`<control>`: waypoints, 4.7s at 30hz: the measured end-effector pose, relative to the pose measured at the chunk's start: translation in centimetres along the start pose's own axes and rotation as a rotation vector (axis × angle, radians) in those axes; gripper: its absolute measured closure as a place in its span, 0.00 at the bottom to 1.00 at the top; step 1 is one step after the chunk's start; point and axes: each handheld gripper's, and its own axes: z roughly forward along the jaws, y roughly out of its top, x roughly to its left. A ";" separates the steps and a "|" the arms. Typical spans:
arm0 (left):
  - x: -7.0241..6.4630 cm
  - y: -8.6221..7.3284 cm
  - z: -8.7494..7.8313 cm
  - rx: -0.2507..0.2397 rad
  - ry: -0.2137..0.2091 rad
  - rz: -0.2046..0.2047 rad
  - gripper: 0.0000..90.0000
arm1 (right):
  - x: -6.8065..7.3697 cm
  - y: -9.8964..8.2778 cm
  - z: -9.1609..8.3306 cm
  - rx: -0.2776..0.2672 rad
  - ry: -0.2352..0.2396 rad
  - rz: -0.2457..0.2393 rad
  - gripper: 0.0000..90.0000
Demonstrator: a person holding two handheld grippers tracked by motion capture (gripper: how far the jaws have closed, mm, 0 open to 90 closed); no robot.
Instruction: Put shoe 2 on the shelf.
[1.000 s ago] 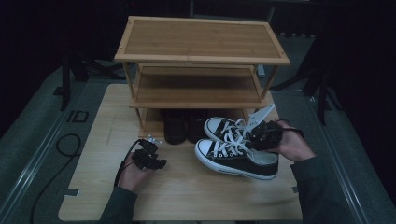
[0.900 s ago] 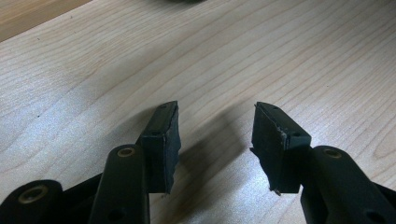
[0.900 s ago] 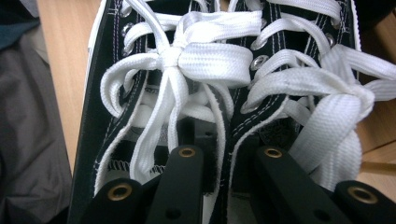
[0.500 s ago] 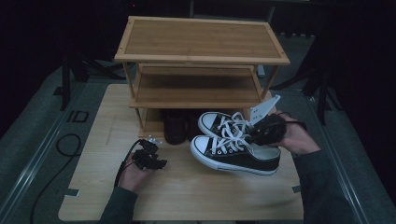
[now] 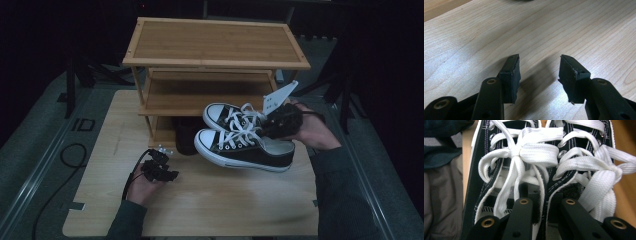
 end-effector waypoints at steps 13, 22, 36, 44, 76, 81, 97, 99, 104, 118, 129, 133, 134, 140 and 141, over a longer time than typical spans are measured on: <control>0.0 0.0 -0.1 0.004 -0.006 0.005 0.57 | -3.3 3.4 0.9 0.002 -0.059 0.097 0.94; 0.1 0.0 -0.2 0.001 -0.004 0.006 0.57 | -4.9 4.8 2.7 -0.017 -0.159 0.255 0.93; 0.2 0.0 -0.2 0.000 -0.006 0.003 0.57 | -4.8 6.5 5.1 -0.064 -0.440 0.434 0.93; 0.2 0.0 -0.5 -0.009 -0.007 -0.002 0.57 | -4.3 7.0 6.3 -0.059 -0.566 0.491 0.78; -0.6 0.8 -3.0 -0.070 -0.036 0.025 0.59 | -3.5 4.8 0.0 -0.157 -0.282 0.279 0.87; -0.7 1.6 -4.0 -0.089 -0.031 0.043 0.62 | -3.3 4.6 -0.3 -0.164 -0.241 0.275 0.92; -0.6 6.3 -8.1 -0.176 -0.028 0.084 0.81 | -2.3 3.5 -1.2 -0.155 -0.183 0.235 1.00; -0.6 6.8 -8.2 -0.179 -0.018 0.086 0.84 | -2.1 3.3 -1.3 -0.150 -0.186 0.226 1.00; -0.8 7.8 -8.6 -0.177 -0.003 0.113 0.99 | -1.6 3.1 -1.5 -0.147 -0.189 0.220 1.00; -2.3 10.8 -9.6 -0.190 0.064 0.187 1.00 | -0.4 0.7 -1.4 -0.144 -0.187 0.222 1.00; -2.5 12.6 -9.8 -0.226 0.106 0.183 1.00 | 0.5 -1.1 0.5 -0.126 -0.157 0.231 0.99; -2.5 13.3 -9.8 -0.236 0.118 0.186 1.00 | 0.9 -1.6 1.5 -0.124 -0.146 0.228 0.99; -2.6 13.5 -9.9 -0.240 0.120 0.187 1.00 | 0.9 -1.7 1.7 -0.121 -0.144 0.225 0.99; -3.0 14.7 -9.9 -0.253 0.143 0.199 1.00 | 1.2 -2.1 2.5 -0.119 -0.126 0.231 0.99; -3.1 14.9 -9.8 -0.255 0.145 0.200 1.00 | 1.3 -2.2 2.6 -0.117 -0.125 0.231 0.99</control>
